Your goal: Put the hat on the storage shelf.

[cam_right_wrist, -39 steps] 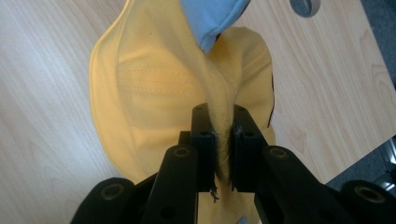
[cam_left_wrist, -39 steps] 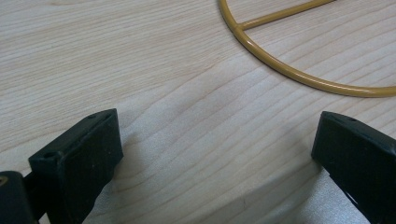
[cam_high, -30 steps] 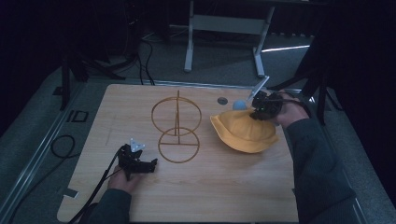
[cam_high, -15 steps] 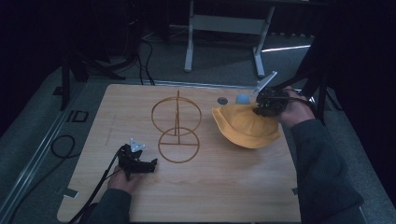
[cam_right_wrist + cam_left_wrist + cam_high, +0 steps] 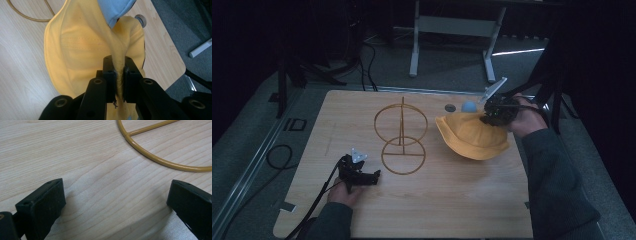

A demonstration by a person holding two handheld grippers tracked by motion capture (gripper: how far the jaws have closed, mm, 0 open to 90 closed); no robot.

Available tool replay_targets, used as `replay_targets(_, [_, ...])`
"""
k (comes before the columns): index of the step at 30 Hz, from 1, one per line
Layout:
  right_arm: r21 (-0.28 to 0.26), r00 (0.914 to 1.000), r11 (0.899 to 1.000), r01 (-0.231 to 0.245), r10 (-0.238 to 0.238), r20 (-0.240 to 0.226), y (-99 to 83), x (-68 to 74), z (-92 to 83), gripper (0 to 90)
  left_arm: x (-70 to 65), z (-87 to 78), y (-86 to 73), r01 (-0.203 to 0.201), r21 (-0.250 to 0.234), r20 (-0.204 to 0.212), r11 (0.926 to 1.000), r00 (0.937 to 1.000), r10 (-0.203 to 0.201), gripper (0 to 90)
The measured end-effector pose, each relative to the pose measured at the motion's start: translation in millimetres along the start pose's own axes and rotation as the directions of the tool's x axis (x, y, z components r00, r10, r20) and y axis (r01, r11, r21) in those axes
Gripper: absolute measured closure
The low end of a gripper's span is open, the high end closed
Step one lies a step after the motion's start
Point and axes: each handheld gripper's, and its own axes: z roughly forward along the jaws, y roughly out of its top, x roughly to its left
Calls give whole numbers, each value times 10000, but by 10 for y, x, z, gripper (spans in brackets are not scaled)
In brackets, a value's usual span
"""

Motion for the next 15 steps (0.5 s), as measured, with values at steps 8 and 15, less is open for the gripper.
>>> replay_targets(8, [-102,10000,9999,16,-17,-37,8,11,-5,828,0,0,0,3,3,0,10000,10000,-3,18])
replay_targets(15, [-452,9999,9990,-51,55,105,5,-20,-102,831,-1,0,0,11,-3,-3,10000,10000,-11,19])
